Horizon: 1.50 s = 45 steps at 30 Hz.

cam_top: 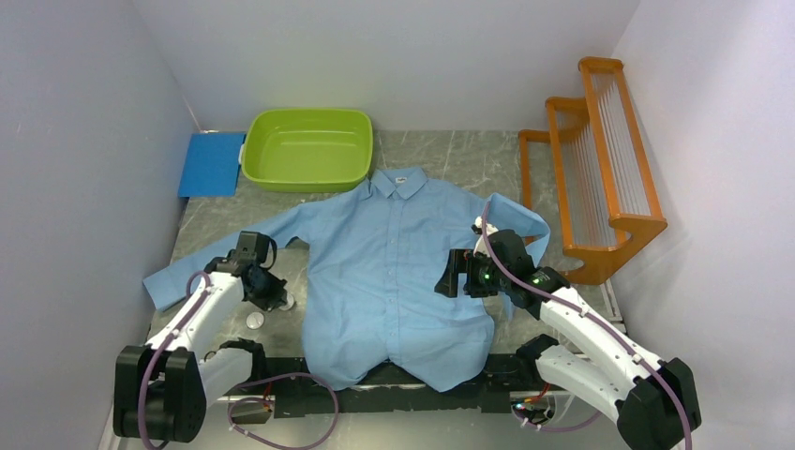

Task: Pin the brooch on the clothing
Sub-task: Pick up the brooch from the center of the board.

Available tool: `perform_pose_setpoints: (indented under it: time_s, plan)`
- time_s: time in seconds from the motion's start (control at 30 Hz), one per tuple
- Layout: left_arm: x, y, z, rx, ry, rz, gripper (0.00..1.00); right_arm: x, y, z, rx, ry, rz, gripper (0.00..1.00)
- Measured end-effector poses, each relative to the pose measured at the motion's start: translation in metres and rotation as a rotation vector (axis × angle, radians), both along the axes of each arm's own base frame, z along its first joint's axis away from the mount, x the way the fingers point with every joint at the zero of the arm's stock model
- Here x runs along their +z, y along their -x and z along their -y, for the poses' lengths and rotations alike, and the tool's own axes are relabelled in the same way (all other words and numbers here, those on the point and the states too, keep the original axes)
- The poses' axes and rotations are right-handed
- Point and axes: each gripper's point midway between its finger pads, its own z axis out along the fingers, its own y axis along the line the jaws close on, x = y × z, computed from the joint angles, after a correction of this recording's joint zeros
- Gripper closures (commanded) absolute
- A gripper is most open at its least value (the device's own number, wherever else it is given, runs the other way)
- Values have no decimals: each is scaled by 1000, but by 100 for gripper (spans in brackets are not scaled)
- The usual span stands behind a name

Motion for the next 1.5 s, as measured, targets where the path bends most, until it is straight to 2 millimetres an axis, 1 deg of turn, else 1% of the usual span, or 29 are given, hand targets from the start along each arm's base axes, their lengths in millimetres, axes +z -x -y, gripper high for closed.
perform_pose_setpoints:
  time_s: [0.17,0.27,0.37,0.5,0.63,0.77,0.83,0.87,0.93,1.0,1.07,1.2,1.33,1.5]
  plan:
    - [24,-20,16,-126,-2,123,97,0,0,0,2,-2,-2,9]
    - [43,-28,30,-210,0,211,97,0,1,-2,7,-7,-4,9]
    - [57,-32,49,-303,4,263,97,4,2,-6,25,-31,-1,6]
    - [69,-33,89,-476,16,305,97,14,2,-17,63,-93,15,5]
    - [78,-33,138,-671,33,347,97,28,0,-33,103,-183,27,9]
    - [86,-27,189,-863,47,398,97,41,-1,-51,138,-297,31,19]
    - [90,-23,212,-943,49,424,98,43,2,-58,155,-354,18,26]
    - [92,-20,224,-988,46,437,97,44,3,-62,163,-378,7,27]
    - [96,-16,244,-1053,44,462,97,45,6,-67,176,-413,-11,31]
    - [98,-11,260,-1103,47,474,98,46,8,-73,191,-443,-25,34]
    - [96,-8,270,-1137,43,476,97,49,10,-78,205,-466,-32,37]
    - [90,-3,280,-1172,31,463,97,52,10,-84,219,-486,-31,45]
    - [89,1,283,-1193,29,466,98,41,10,-88,217,-474,-69,53]
    - [90,2,285,-1198,31,472,97,29,13,-91,220,-454,-114,58]
